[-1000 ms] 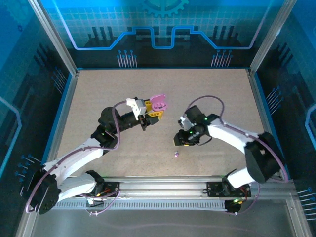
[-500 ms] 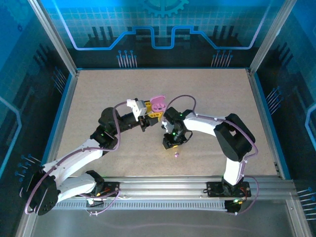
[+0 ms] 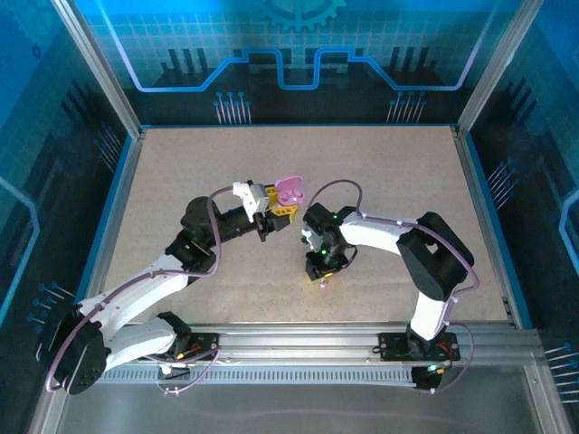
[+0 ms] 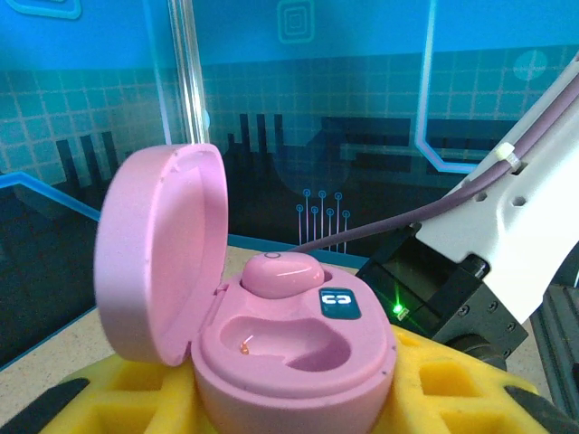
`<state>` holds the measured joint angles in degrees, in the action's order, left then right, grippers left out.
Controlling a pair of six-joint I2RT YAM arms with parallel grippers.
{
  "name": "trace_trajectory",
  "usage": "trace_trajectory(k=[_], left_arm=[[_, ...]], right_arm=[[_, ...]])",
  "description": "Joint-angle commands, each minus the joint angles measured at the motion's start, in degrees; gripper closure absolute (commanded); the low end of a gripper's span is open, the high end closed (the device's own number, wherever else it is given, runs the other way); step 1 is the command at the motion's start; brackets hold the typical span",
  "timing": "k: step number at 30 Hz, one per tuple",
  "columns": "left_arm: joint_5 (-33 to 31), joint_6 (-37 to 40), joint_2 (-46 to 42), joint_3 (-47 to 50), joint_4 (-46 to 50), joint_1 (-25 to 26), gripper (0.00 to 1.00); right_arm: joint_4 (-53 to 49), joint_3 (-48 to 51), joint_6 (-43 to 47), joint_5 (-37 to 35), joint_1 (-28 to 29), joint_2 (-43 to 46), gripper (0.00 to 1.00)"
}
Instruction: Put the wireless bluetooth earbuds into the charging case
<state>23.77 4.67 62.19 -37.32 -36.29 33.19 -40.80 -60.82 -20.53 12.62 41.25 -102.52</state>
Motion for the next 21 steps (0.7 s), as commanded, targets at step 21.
trace_trajectory(k=[21], left_arm=[[-0.5,0.7,-0.2,0.1,-0.7,0.3,0.68]], right_arm=[[-6.1,1.9,-2.7,-0.8,1.3,3.0,0.65]])
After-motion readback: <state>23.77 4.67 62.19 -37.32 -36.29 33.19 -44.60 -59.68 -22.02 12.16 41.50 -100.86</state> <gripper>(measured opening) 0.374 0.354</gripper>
